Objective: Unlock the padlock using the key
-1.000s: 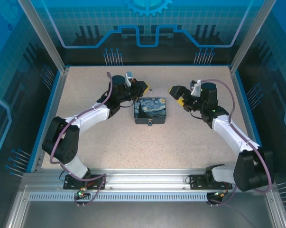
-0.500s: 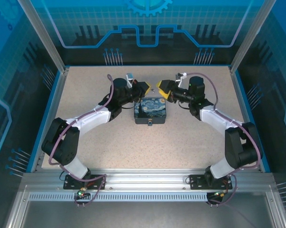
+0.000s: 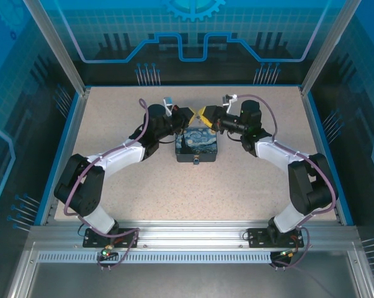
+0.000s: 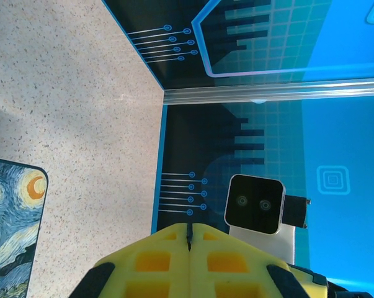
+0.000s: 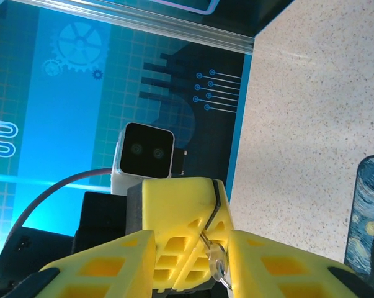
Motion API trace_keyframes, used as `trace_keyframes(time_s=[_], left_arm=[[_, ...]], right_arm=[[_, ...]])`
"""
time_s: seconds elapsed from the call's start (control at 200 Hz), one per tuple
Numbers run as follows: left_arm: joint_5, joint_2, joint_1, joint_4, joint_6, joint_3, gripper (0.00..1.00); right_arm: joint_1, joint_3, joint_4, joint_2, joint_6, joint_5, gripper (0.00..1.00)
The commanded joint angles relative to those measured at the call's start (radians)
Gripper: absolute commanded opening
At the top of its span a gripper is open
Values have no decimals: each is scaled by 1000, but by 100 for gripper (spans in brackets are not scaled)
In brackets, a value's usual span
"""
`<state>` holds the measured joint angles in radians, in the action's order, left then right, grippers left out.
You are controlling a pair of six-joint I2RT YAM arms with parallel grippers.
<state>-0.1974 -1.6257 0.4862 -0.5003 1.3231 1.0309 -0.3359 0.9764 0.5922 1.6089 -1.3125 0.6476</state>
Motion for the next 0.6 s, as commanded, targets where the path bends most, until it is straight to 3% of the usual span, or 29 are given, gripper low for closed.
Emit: trace_keyframes(time_s=[0.0,0.595], left_arm=[[27,30,9,-41,13,-6,0],[53,35,14,-53,5,-6,0]], right_arm=[[-15,-8,59,19,-20,8,35],[-31,-47,106,27,-44,6,24]])
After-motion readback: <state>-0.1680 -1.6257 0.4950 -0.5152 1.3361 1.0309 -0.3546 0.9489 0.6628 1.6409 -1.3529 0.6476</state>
